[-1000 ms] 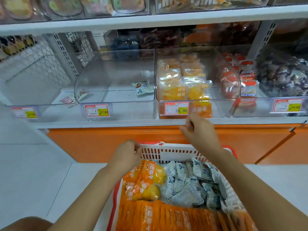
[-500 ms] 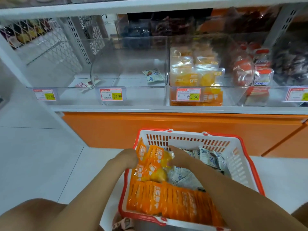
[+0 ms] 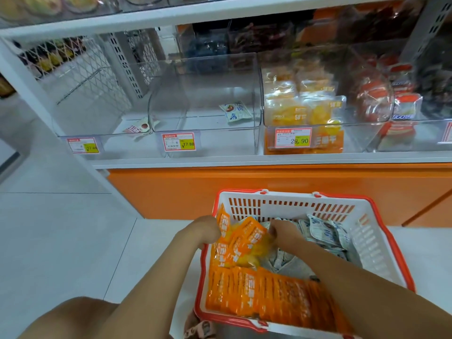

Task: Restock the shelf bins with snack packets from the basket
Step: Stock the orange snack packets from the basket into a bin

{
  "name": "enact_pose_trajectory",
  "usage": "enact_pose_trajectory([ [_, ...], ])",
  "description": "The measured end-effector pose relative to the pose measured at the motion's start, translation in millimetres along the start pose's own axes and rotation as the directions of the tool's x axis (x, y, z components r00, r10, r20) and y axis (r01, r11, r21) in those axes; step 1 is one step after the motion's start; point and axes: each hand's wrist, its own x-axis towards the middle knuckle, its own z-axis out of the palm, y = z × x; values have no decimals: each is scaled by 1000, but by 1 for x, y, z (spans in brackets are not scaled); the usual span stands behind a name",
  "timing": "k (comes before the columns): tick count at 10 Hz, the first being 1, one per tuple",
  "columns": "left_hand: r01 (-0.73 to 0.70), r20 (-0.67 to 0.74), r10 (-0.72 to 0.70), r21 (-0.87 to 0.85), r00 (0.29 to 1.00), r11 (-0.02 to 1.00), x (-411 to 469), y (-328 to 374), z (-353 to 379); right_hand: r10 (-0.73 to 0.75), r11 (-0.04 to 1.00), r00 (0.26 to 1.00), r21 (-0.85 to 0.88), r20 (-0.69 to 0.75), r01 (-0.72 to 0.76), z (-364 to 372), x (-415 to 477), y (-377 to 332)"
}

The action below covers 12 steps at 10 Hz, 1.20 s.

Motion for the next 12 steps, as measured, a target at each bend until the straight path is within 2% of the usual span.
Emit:
enact_pose_trajectory([
  [1,12,7,-12,-21,1000,1000,7,-2,0,-82,996,995,49,65,79,-19,-2,8],
  [2,-44,1,44,-19,999,999,12,-2,6,-174,985,982,37,69,171,-31,-8,8],
  [3,-34,16,33,27,999,999,9,2,14,-216,976,976,4,40,216,-33,-12,9],
  [4,-39,-121,53,120,991,992,5,10,15,-231,970,972,66,-47,234,-45,-19,9],
  [5,-252,-256,251,32,933,967,-7,28,7,-313,933,948,167,-55,318,-73,-34,2],
  [6,-436,-238,401,-115,884,892,-13,43,-3,-355,869,932,343,-69,356,-119,-56,-13],
  [7,-584,-334,505,-200,796,787,-25,52,-14,-325,752,917,525,-232,400,-161,-78,-27],
  [8,-724,-489,542,-365,684,584,-48,68,-30,-237,536,910,736,-340,414,-191,-96,-30],
  [9,-777,-635,461,-417,620,471,-58,80,-39,-321,456,904,791,-282,409,-212,-112,-28],
  [10,-818,-700,455,-341,550,464,-61,88,-44,-334,543,870,681,-362,491,-237,-122,-29],
  [11,-796,-765,452,-129,459,591,-52,91,-51,-197,684,742,452,-641,572,-277,-124,-23],
  [12,-714,-813,354,-105,462,692,-35,93,-61,-133,818,564,231,-815,526,-319,-114,-3],
])
